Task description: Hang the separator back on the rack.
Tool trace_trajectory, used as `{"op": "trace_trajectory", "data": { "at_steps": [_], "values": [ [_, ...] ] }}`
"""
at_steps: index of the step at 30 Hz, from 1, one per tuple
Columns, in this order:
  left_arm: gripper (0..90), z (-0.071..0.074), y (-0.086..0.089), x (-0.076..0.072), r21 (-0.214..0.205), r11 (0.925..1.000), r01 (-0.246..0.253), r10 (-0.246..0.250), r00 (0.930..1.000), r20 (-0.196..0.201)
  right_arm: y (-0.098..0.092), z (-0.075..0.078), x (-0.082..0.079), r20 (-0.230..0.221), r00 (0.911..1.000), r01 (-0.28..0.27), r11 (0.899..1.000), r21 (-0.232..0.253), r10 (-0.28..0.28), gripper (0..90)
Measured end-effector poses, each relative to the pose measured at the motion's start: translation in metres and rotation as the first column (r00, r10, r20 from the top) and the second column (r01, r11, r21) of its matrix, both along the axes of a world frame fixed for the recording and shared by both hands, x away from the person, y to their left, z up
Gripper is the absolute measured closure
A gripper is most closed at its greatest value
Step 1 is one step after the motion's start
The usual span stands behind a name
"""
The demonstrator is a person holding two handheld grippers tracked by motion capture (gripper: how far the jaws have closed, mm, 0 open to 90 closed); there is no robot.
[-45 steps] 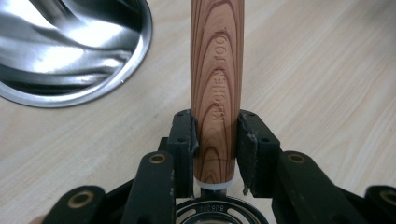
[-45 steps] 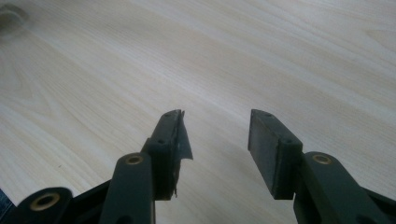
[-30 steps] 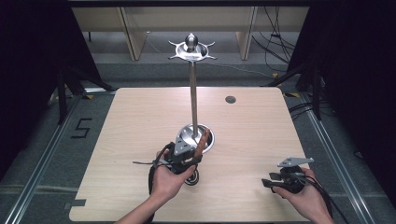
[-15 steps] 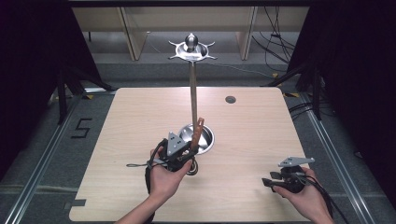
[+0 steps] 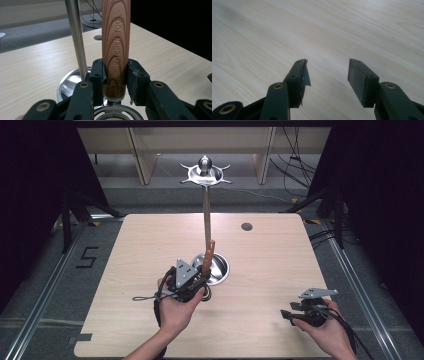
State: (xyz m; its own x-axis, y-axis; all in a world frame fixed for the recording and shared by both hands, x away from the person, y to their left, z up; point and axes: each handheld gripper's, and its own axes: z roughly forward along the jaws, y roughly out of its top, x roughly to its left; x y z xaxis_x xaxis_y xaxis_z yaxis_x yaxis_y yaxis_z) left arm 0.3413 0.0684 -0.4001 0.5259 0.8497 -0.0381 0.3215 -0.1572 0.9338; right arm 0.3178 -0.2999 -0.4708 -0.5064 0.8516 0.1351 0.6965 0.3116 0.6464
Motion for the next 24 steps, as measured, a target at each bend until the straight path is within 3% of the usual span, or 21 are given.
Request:
{"op": "trace_trajectory", "data": {
  "at_steps": [6,7,10,16,17,20,21,23,24],
  "values": [
    [67.9,0.005,0.001,0.000,-0.011,0.9998,-0.016,0.016,0.9997,0.020,0.001,0.001,-0.001,-0.011,0.9999,0.012,1.000,0.004,-0.012,49.9],
    [67.9,0.006,0.001,0.000,-0.019,0.9997,-0.018,0.019,0.9996,0.022,-0.002,0.003,0.000,-0.033,0.9993,-0.019,0.999,-0.025,0.018,49.9],
    [67.9,0.010,0.001,0.000,-0.019,0.9996,-0.023,0.024,0.9991,0.034,-0.002,0.005,0.000,-0.045,0.9988,-0.021,0.999,-0.049,0.018,49.9],
    [67.9,0.018,0.003,0.001,-0.034,0.9986,-0.041,0.043,0.9977,0.052,-0.002,0.004,0.000,-0.042,0.9989,-0.024,0.999,-0.036,0.022,49.9],
    [67.9,0.019,0.004,0.001,-0.033,0.9984,-0.046,0.048,0.9972,0.057,0.000,0.001,0.000,-0.006,1.0000,-0.003,1.000,0.000,0.003,49.9],
    [67.9,0.022,0.004,0.001,-0.036,0.9979,-0.054,0.057,0.9961,0.067,0.000,0.001,0.000,-0.007,1.0000,-0.005,1.000,-0.006,0.005,49.9],
    [67.9,0.023,0.004,0.002,-0.039,0.9976,-0.057,0.059,0.9956,0.072,0.001,0.002,-0.001,-0.027,0.9996,0.006,1.000,-0.001,-0.006,49.9],
    [67.9,0.025,0.005,0.002,-0.040,0.9973,-0.061,0.064,0.9950,0.077,0.000,0.002,0.000,-0.020,0.9998,-0.005,1.000,-0.006,0.005,49.8],
    [67.9,0.028,0.006,0.003,-0.044,0.9967,-0.069,0.072,0.9939,0.084,-0.001,0.005,0.000,-0.039,0.9990,-0.023,0.999,-0.046,0.021,49.9]
  ]
}}
